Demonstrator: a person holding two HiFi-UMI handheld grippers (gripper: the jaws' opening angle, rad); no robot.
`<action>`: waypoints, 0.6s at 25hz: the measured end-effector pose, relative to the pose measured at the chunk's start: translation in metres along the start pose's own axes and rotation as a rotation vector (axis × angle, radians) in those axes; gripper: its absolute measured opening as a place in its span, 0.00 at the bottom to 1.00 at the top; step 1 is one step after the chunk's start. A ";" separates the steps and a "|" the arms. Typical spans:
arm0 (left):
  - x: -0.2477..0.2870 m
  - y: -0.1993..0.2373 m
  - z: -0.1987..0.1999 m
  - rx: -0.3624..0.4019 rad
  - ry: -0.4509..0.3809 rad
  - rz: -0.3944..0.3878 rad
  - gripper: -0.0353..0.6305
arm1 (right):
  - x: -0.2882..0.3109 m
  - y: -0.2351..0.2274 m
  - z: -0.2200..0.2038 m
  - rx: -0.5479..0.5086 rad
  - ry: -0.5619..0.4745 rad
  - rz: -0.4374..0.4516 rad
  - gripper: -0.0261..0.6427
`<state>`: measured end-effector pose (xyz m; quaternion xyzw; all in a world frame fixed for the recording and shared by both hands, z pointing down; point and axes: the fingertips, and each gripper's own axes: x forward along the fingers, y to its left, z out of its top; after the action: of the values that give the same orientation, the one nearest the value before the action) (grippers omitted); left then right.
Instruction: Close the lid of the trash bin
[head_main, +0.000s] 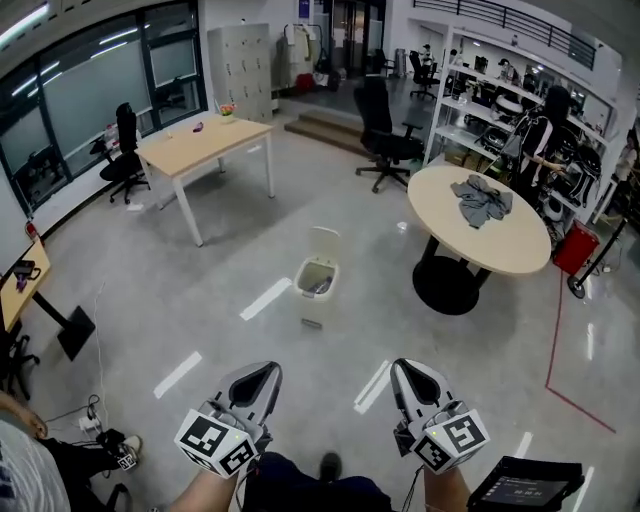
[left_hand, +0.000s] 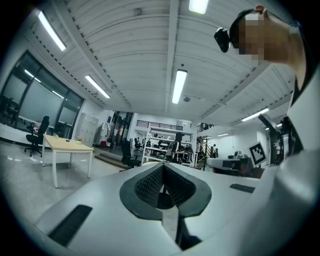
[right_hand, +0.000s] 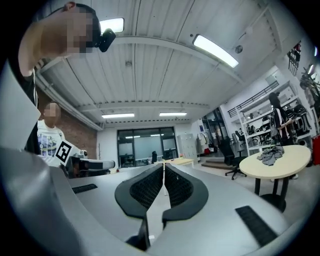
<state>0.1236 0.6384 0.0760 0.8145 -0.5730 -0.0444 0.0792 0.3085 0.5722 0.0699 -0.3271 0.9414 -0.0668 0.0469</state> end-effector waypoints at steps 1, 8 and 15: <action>0.011 0.004 0.003 0.000 0.002 -0.002 0.06 | 0.010 -0.008 0.002 0.000 0.001 0.001 0.06; 0.061 0.039 0.010 0.001 0.020 -0.004 0.06 | 0.059 -0.040 0.004 0.025 0.005 0.008 0.06; 0.109 0.126 -0.002 -0.036 0.026 -0.003 0.06 | 0.150 -0.070 -0.009 0.000 0.028 -0.016 0.06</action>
<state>0.0441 0.4939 0.1022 0.8144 -0.5697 -0.0442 0.1011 0.2328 0.4250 0.0834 -0.3335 0.9394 -0.0719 0.0334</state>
